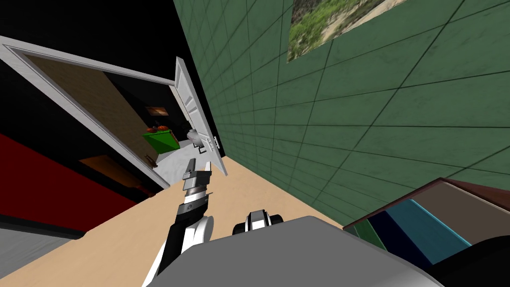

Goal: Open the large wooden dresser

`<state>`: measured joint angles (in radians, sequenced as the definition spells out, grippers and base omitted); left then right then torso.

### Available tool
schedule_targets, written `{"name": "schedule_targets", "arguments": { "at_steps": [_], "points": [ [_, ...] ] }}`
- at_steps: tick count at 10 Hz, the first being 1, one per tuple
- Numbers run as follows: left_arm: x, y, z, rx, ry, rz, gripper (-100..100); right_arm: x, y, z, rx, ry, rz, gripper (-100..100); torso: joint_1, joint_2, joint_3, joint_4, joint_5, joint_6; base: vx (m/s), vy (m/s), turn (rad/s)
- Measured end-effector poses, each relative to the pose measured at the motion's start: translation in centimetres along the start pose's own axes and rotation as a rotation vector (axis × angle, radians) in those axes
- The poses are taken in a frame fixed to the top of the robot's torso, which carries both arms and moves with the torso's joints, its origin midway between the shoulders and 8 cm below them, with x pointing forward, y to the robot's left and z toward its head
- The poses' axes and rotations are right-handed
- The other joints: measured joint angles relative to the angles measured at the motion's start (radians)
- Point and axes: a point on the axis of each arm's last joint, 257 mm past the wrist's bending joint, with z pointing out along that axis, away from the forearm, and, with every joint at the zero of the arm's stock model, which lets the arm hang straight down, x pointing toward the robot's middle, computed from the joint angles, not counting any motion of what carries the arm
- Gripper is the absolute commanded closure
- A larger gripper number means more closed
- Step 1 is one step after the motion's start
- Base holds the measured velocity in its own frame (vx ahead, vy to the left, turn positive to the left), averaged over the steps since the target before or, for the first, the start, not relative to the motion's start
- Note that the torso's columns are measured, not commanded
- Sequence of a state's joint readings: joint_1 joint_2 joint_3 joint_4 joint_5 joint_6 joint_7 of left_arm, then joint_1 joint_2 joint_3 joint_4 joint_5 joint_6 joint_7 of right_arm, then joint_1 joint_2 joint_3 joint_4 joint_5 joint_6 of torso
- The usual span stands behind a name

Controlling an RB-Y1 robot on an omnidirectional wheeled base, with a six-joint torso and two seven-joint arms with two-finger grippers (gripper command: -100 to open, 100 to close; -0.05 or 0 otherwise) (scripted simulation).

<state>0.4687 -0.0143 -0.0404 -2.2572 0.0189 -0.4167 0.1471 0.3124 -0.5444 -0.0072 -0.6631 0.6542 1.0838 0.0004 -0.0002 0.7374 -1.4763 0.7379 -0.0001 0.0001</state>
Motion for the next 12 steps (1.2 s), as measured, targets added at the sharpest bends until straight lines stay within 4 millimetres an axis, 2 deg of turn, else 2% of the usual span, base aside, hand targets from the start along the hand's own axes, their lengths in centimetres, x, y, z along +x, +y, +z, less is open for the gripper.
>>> {"name": "schedule_targets", "arguments": {
  "at_steps": [3, 7, 9, 11, 12],
  "points": [
    [0.0, 0.0, 0.0, 0.0, 0.0, 0.0, 0, -1.8, 0.7, 0.4, -0.025, -0.001, 0.065, -100, -0.001, -0.001, -0.001, 0.0, 0.0, 0.0, -0.047, 0.022, 0.011],
    [0.0, 0.0, 0.0, 0.0, 0.0, 0.0, 0, -5.6, 2.0, 1.4, -0.076, -0.001, 0.187, -100, 0.001, 0.001, 0.001, 0.0, 0.0, 0.0, -0.07, 0.042, 0.013],
    [0.0, 0.0, 0.0, 0.0, 0.0, 0.0, 0, -6.7, 2.3, 1.3, -0.091, -0.004, 0.221, -100, 0.0, -0.001, -0.001, 0.0, 0.0, 0.0, -0.03, 0.026, 0.015],
    [0.0, 0.0, 0.0, 0.0, 0.0, 0.0, 0, -6.4, 2.6, 1.1, -0.095, -0.004, 0.225, -100, -0.006, 0.0, 0.0, 0.0, -0.001, 0.0, -0.024, -0.073, 0.001],
    [0.0, 0.0, 0.0, 0.0, 0.0, 0.0, 0, -6.4, 2.5, 1.0, -0.094, -0.004, 0.226, 100, -0.002, 0.0, 0.0, 0.0, -0.001, 0.0, -0.002, -0.01, 0.0]
  ]
}}
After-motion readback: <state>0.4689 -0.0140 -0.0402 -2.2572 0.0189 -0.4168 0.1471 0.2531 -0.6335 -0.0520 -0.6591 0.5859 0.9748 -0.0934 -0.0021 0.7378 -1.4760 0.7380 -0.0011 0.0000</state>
